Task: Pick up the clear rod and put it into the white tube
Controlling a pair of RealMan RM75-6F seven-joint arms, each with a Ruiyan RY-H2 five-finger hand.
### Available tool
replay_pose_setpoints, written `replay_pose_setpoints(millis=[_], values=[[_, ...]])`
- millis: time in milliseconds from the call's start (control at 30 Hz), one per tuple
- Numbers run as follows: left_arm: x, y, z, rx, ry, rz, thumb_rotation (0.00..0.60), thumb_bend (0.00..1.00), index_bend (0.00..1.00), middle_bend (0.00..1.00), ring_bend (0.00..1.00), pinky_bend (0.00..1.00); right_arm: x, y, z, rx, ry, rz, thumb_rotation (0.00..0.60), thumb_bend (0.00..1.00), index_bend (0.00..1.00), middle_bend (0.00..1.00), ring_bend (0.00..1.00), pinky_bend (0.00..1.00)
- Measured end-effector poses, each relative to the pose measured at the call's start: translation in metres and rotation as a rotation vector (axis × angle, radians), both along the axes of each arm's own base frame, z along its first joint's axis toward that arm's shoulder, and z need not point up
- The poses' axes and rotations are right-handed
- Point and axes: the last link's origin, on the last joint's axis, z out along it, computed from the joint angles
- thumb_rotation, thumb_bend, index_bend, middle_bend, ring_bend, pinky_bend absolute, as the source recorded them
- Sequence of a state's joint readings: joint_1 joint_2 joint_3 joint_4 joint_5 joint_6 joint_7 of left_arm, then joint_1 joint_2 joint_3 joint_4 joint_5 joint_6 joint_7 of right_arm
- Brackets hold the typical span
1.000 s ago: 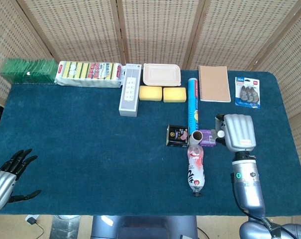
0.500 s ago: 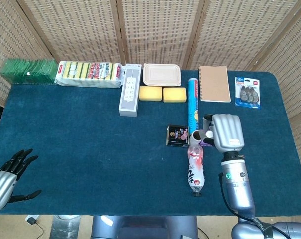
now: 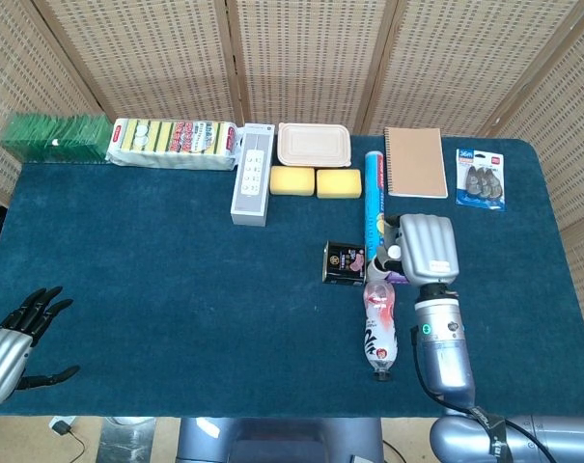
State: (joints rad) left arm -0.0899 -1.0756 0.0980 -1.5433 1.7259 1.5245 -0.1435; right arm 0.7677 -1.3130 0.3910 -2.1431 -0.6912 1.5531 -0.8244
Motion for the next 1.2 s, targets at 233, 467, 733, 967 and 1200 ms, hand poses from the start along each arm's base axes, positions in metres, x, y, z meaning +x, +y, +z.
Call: replay_pose_setpoints(millis=[233,467,733,967,1200], values=[[0.000,0.000,0.000,0.000,0.001,0.004,0.452,0.11,0.11,0.06,0.02,0.23,0.000,-0.001,-0.009,0.019,0.015,0.000,0.600,0.34,0.80,1.00,1.00,0.94],[0.000,-0.001,0.000,-0.001,-0.001,0.001,0.452,0.11,0.11,0.06,0.02,0.23,0.005,0.006,-0.023,0.038,0.027,0.006,0.600,0.34,0.80,1.00,1.00,0.94],[0.000,-0.002,0.002,0.006,-0.008,0.000,0.446,0.11,0.11,0.06,0.02,0.23,0.009,0.008,-0.029,0.045,0.024,0.010,0.600,0.34,0.80,1.00,1.00,0.94],[-0.001,-0.001,0.002,0.006,-0.007,0.000,0.453,0.11,0.11,0.06,0.02,0.23,0.019,0.006,-0.032,0.041,0.025,0.030,0.600,0.34,0.80,1.00,1.00,0.94],[-0.001,0.001,0.002,0.004,-0.003,0.006,0.452,0.11,0.11,0.06,0.02,0.23,0.023,0.003,-0.033,0.032,0.035,0.030,0.600,0.34,0.80,1.00,1.00,0.94]])
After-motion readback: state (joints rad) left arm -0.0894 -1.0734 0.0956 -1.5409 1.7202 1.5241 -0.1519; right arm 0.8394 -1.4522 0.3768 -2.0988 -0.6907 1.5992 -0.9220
